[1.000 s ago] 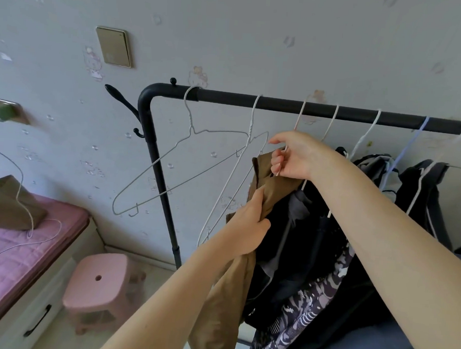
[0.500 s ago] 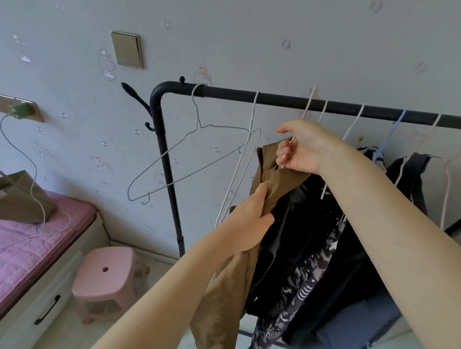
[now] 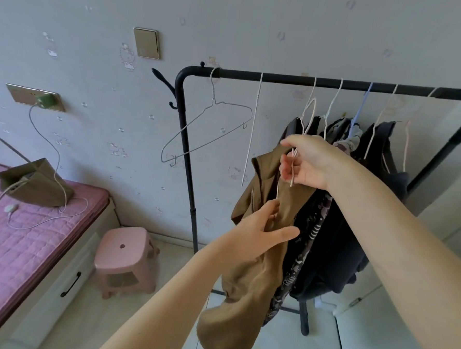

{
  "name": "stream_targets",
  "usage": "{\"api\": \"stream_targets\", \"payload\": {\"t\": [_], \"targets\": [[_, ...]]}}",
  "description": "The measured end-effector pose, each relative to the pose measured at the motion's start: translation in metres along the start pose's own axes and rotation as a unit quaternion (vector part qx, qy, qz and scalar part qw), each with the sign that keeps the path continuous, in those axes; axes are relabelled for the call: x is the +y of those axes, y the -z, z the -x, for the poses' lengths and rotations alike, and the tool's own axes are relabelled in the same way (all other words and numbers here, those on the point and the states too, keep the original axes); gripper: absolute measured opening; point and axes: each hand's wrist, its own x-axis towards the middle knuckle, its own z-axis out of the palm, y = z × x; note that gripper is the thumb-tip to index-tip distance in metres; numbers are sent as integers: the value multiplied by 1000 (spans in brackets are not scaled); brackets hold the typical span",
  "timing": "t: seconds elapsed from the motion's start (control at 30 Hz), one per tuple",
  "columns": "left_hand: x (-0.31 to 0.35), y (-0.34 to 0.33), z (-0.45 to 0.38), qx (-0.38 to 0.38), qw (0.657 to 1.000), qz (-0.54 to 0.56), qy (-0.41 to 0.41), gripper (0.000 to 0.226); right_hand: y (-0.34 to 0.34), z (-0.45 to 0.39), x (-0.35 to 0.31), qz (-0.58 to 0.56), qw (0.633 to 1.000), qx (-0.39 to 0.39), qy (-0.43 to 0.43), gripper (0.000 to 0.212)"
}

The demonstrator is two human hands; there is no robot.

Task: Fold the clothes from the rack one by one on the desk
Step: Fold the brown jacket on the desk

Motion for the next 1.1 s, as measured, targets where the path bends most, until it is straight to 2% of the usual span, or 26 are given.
{"api": "stream_targets", "payload": {"t": [0.07, 0.13, 0.17, 0.2, 0.27, 0.3, 0.37, 0.47, 0.53, 0.7, 0.8, 0.87, 0.93, 1.1], "targets": [[0, -4, 15, -27, 999, 19, 13, 71, -2, 18, 12, 31, 999, 9, -3, 21], [7, -3, 29, -26, 999, 21, 28, 51, -1, 35, 24, 59, 998, 21, -8, 20], [10, -1, 33, -1, 999, 34, 33, 42, -1, 43, 29, 72, 997, 26, -10, 21], [11, 0, 36, 50, 997, 46, 31, 33, 1, 53, 34, 85, 996, 29, -12, 22], [9, 5, 38, 199, 980, 3, 8, 21, 2, 68, 42, 115, 993, 28, -15, 27], [9, 7, 37, 256, 966, -38, 3, 25, 2, 75, 45, 130, 991, 27, -16, 31], [8, 4, 36, 306, 946, -109, -1, 43, 1, 89, 49, 150, 988, 23, -15, 38], [7, -9, 31, 284, 935, -210, 39, 74, 1, 108, 52, 170, 985, 0, -11, 45], [10, -21, 31, 270, 925, -262, 57, 77, 6, 117, 54, 187, 982, -14, 1, 47], [22, -20, 41, 287, 899, -324, 62, 49, 25, 128, 56, 255, 966, -1, 47, 50], [32, -3, 53, 266, 851, -449, 54, 30, 37, 126, 67, 387, 913, 65, 110, 48], [34, 8, 63, 248, 825, -507, 40, 21, 45, 122, 74, 456, 875, 82, 139, 50], [34, 23, 75, 251, 827, -500, 58, 19, 53, 119, 78, 478, 866, 68, 133, 50], [23, 69, 85, 213, 876, -416, 120, 16, 78, 111, 86, 443, 890, -20, 108, 49]]}}
